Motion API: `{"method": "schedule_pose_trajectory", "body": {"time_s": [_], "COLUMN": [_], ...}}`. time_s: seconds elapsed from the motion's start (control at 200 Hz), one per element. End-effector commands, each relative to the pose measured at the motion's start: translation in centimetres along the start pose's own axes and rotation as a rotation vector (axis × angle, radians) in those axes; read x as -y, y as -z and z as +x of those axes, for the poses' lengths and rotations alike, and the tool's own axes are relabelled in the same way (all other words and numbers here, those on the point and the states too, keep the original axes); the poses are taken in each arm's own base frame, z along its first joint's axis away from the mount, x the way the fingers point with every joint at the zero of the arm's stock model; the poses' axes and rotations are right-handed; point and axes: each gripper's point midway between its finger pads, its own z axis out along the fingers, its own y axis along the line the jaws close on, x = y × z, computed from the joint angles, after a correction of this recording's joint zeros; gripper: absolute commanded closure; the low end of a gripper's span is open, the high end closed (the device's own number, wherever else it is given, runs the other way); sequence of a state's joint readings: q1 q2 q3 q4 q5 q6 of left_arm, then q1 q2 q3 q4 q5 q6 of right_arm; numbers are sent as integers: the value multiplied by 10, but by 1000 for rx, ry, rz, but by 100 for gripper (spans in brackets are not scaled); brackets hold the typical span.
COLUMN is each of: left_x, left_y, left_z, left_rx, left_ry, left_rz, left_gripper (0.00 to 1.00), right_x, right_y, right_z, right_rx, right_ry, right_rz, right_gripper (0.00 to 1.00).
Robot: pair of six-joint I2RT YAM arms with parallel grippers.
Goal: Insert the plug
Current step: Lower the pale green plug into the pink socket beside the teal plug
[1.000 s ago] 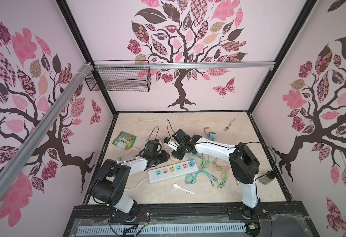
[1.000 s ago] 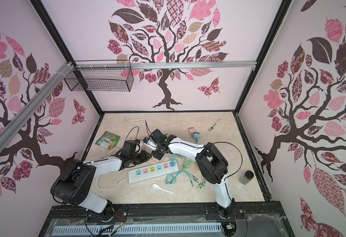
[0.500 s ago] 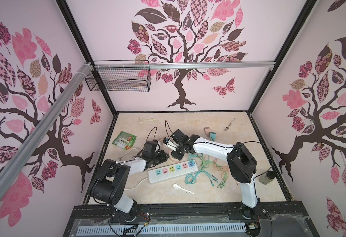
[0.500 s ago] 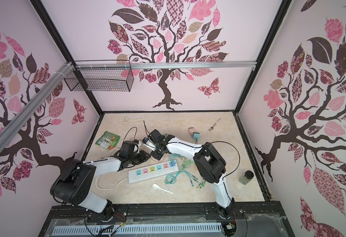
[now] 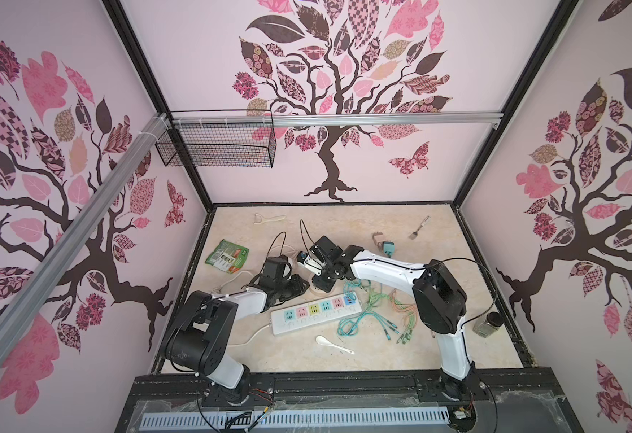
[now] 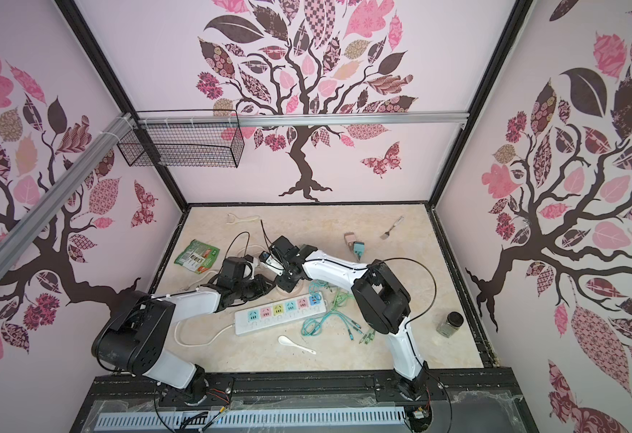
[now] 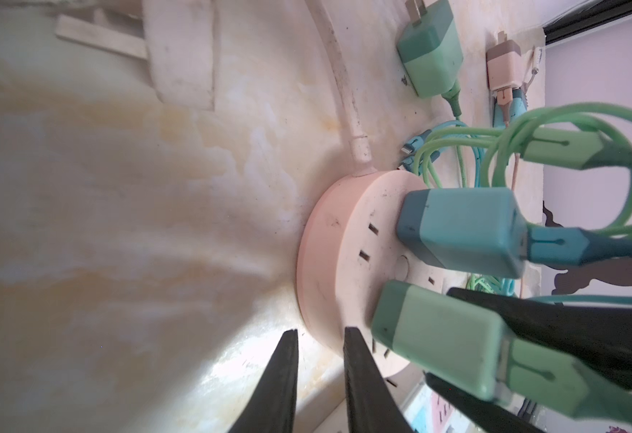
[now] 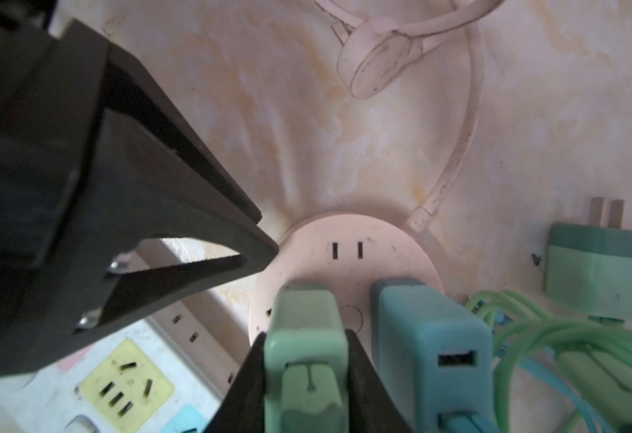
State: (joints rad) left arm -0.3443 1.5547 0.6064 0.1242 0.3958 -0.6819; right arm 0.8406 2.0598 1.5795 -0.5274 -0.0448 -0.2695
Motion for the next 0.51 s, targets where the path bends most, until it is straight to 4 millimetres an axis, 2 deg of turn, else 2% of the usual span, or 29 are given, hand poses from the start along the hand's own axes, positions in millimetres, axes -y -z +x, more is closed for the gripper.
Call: {"method": "schedule_pose_trajectory", "body": {"time_s": [0.0, 0.145, 0.5], "left_x": [3, 5, 18], "left_y": [5, 13, 55], "left_z": [-4, -8, -32], "left_rx": [11, 25, 113], "left_ry": [-1, 5, -32], "left_rz": [6, 1, -29], "left_gripper": [75, 74, 71], "right_x": [-1, -6, -15], "right_y": [-52, -58, -71], "right_z": [91, 100, 116], "right_rx": [-298, -311, -341], "right_ry": [-12, -14, -40], "right_rz": [11, -9, -49], "right_gripper": [78, 77, 76]}}
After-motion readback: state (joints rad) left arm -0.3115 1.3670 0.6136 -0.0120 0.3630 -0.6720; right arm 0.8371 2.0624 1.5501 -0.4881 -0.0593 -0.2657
